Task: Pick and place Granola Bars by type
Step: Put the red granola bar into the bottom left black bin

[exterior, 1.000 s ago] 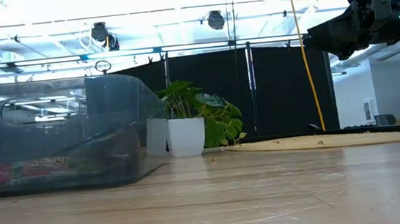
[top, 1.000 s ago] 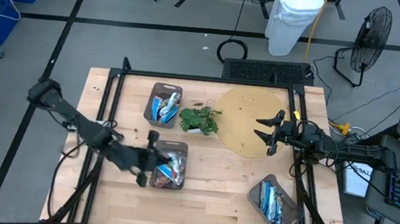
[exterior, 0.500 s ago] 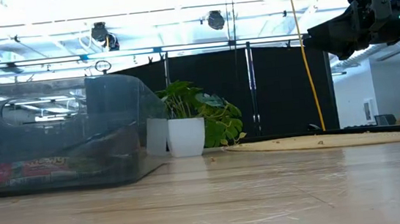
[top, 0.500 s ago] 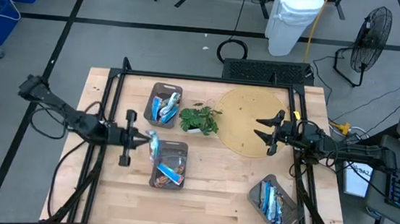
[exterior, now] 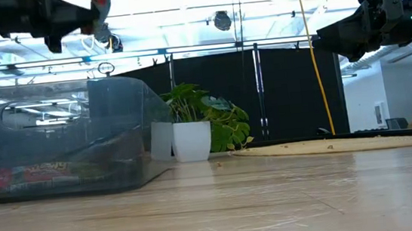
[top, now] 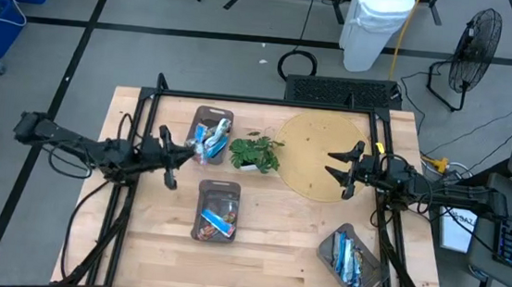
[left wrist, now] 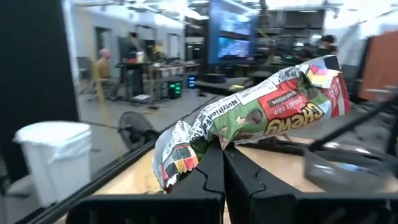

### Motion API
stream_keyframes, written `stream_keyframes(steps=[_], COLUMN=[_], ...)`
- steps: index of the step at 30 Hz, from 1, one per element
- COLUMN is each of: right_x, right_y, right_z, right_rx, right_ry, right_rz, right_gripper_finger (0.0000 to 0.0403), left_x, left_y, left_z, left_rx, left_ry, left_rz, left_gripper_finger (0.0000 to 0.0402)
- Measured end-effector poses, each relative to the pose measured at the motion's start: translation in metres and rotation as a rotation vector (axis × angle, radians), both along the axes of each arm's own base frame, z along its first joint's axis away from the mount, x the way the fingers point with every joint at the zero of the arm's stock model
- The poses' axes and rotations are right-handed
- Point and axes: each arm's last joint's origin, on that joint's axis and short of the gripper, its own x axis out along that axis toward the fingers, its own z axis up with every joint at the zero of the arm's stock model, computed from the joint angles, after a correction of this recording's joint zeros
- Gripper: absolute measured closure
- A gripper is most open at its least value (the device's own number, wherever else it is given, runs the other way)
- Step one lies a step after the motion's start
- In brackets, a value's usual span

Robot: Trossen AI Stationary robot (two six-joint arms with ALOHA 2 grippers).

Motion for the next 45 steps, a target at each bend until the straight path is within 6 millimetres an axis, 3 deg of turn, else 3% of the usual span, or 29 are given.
stream_keyframes(steps=[9, 21, 25, 28, 32, 38, 45], right_x=[0.000, 0.000, 0.000, 0.000, 0.000, 0.000, 0.000], right_y=[0.000, 0.000, 0.000, 0.000, 0.000, 0.000, 0.000], right_z=[0.000, 0.000, 0.000, 0.000, 0.000, 0.000, 0.000], right_rx=[0.000, 0.000, 0.000, 0.000, 0.000, 0.000, 0.000], right_ry=[0.000, 0.000, 0.000, 0.000, 0.000, 0.000, 0.000], right_rz=[0.000, 0.000, 0.000, 0.000, 0.000, 0.000, 0.000], right_gripper_finger=[0.0202, 0.0202, 0.0202, 0.0202, 0.0202, 0.0202, 0.0202], left_x=[0.001, -0.007, -0.010, -0.010, -0.006, 0.004, 0.022], left_y=[0.034, 0.076, 0.081, 0.078, 0.066, 0.042, 0.006], left_z=[-0.003, -0.010, -0.025, -0.038, -0.039, -0.016, 0.004], left_rx=[0.031, -0.020, -0.070, -0.119, -0.197, -0.255, -0.313], left_ry=[0.038, 0.088, 0.127, 0.124, 0.120, 0.202, 0.419], left_rz=[0.212, 0.178, 0.155, 0.062, -0.077, -0.168, -0.108], left_gripper_finger=[0.0401, 0.0401, 0.0401, 0.0401, 0.0401, 0.0401, 0.0401])
